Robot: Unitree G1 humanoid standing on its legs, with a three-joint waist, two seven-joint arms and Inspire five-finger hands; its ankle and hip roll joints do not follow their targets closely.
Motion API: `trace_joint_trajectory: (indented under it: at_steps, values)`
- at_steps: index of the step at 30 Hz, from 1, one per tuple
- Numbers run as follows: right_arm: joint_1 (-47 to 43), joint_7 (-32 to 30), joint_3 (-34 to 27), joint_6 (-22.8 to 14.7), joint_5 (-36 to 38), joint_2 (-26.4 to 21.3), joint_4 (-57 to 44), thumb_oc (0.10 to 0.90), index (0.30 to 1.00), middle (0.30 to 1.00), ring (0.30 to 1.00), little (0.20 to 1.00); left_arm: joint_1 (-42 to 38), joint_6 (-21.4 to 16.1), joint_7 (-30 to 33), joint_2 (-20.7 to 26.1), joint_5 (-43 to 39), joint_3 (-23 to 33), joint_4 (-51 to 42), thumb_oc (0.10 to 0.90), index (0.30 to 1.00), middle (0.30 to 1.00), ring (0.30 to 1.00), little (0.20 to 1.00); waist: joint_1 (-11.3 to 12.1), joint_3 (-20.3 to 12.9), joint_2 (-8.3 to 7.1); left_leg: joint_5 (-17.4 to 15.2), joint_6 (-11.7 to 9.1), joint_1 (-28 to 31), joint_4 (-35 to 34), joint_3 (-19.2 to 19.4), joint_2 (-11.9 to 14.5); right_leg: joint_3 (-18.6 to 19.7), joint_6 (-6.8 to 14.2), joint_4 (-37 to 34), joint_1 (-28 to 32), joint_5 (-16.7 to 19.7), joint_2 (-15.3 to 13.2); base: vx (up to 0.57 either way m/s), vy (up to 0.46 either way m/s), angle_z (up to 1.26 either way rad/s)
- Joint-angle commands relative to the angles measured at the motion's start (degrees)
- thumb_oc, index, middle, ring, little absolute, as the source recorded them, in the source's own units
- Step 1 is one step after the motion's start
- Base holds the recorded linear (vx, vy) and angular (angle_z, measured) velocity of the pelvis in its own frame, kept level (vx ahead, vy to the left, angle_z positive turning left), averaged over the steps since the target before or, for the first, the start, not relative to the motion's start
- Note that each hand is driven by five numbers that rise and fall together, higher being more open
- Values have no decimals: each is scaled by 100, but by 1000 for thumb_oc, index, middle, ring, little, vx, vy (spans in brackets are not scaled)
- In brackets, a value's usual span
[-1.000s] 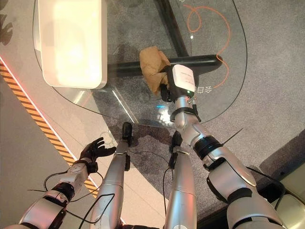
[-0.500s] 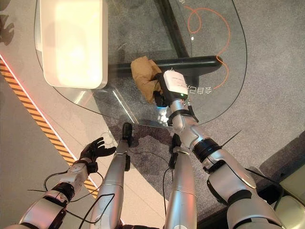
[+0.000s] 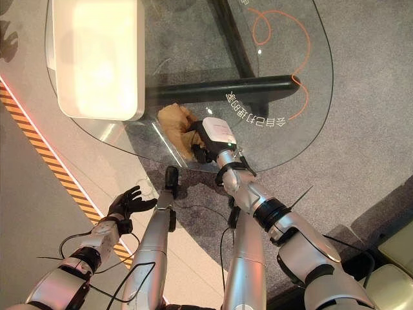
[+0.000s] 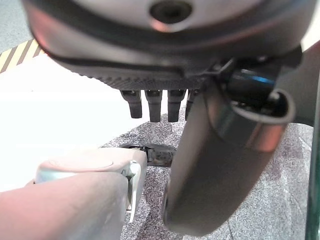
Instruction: Wipe the table with a cloth and put it in the basket.
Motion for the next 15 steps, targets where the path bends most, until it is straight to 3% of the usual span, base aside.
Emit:
trace_joint_trajectory:
  at_steps: [1, 11, 15]
  values:
    - [217, 315, 485, -597, 46, 483, -735, 100, 300, 300, 300, 200, 136, -55, 180, -14, 186, 224, 101, 800, 900, 900, 900, 900, -2, -106, -47, -231, 611, -193, 455, 595, -526, -74, -100, -712, 164, 446, 401, 0, 0, 0]
    - [248, 39, 443, -398, 217, 519, -791, 100, 300, 300, 300, 200, 110, -202, 257, -36, 16, 234, 104, 800, 900, 900, 900, 900, -23, -106, -48, -217, 601, -187, 450, 605, -520, -56, -106, -721, 165, 468, 398, 0, 0, 0]
    - [255, -679, 187, -331, 742, 547, -687, 100, 300, 300, 300, 200, 94, -841, 841, -23, -562, 408, -79, 800, 900, 900, 900, 900, -16, -106, -26, -209, 596, -170, 445, 612, -516, -35, -116, -691, 172, 456, 401, 0, 0, 0]
